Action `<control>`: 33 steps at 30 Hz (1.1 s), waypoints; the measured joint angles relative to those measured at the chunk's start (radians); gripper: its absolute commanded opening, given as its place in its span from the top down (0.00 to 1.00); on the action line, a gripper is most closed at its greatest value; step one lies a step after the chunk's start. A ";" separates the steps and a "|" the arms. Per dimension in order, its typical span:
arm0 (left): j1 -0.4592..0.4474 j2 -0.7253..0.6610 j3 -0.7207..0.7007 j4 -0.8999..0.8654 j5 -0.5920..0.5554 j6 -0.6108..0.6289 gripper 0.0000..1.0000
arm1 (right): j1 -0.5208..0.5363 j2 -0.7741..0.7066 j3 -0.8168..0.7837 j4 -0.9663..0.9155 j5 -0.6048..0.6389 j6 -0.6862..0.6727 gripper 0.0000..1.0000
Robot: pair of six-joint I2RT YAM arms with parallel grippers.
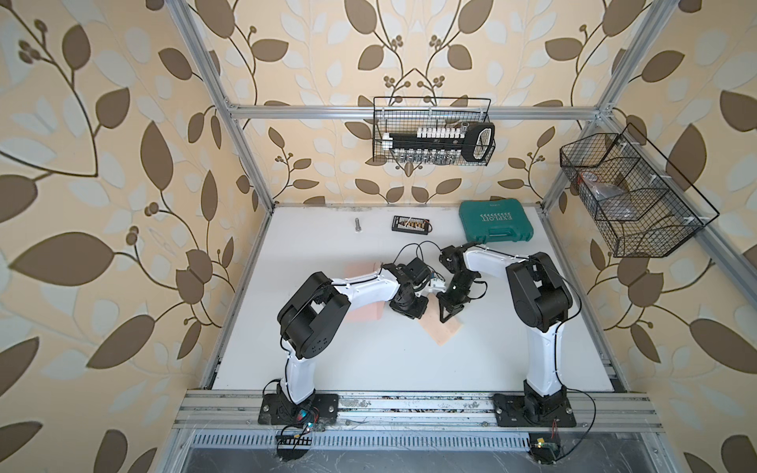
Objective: Fold the letter paper in half and place it into the envelope
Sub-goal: Fold the letter paper at the center of the board.
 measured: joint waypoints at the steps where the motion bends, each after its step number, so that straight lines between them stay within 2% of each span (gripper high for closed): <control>1: 0.000 0.002 0.000 0.001 -0.002 0.000 0.90 | 0.000 0.000 0.000 0.000 0.000 0.000 1.00; 15: -0.019 0.037 0.000 0.019 -0.037 -0.004 0.90 | -0.003 0.013 0.013 -0.017 -0.008 -0.001 1.00; 22: -0.028 0.037 0.000 0.018 -0.057 -0.005 0.90 | -0.003 0.019 0.025 -0.031 -0.006 0.001 0.86; 26: -0.035 0.039 0.000 0.023 -0.061 -0.023 0.90 | -0.003 0.019 0.045 -0.050 0.021 0.008 0.74; 31: -0.048 0.040 -0.001 0.034 -0.061 -0.051 0.90 | -0.002 0.011 0.077 -0.062 0.108 0.025 0.60; 33: -0.050 0.040 -0.001 0.037 -0.061 -0.056 0.91 | -0.005 -0.002 0.079 -0.058 0.158 0.032 0.58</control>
